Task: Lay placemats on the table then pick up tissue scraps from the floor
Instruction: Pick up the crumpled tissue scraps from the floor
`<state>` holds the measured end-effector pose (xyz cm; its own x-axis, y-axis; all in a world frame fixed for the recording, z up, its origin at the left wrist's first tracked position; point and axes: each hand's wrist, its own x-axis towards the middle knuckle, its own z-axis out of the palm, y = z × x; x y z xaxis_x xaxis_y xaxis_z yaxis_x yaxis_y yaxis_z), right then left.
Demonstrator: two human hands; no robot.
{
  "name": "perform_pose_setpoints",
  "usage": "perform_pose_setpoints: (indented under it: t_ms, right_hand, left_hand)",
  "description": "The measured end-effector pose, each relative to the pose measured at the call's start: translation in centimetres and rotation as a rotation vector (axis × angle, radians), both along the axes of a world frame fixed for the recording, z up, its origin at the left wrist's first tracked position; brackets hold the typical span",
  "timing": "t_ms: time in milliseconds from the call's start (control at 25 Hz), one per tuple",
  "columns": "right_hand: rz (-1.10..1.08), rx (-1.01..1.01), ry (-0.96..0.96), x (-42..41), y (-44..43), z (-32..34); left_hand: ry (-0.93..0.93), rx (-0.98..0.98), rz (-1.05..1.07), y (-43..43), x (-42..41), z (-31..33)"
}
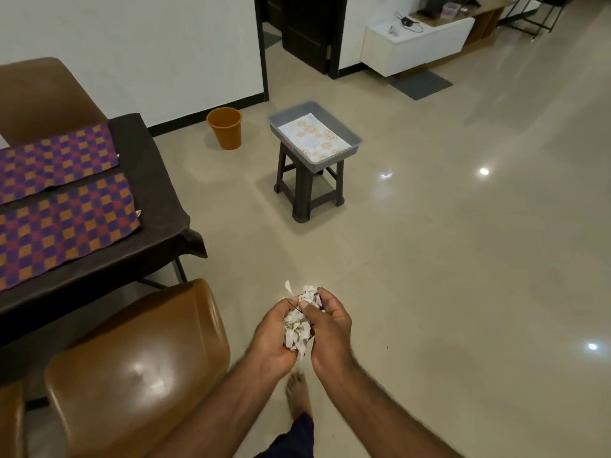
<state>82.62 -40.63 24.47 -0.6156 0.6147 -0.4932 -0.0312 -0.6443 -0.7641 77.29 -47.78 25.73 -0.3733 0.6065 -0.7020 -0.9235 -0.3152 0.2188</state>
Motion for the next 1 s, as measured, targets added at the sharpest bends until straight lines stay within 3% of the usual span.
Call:
perform_pose_setpoints:
  t_ms: [400, 640, 1000]
  right_hand:
    - [0.093, -0.06, -0.031, -19.4, 12.6, 1.0]
    - [0.308, -0.016, 0.0, -31.0, 20.2, 1.3]
    - [0.463, -0.029, 0.006, -51.3, 23.7, 1.3]
  left_hand:
    - [0.021, -0.065, 0.15, 12.5, -17.9, 0.1]
    - [0.009, -0.076, 0.358, 19.6, -28.3, 0.2]
    - [0.05, -0.053, 0.544, 23.2, -47.1, 0.6]
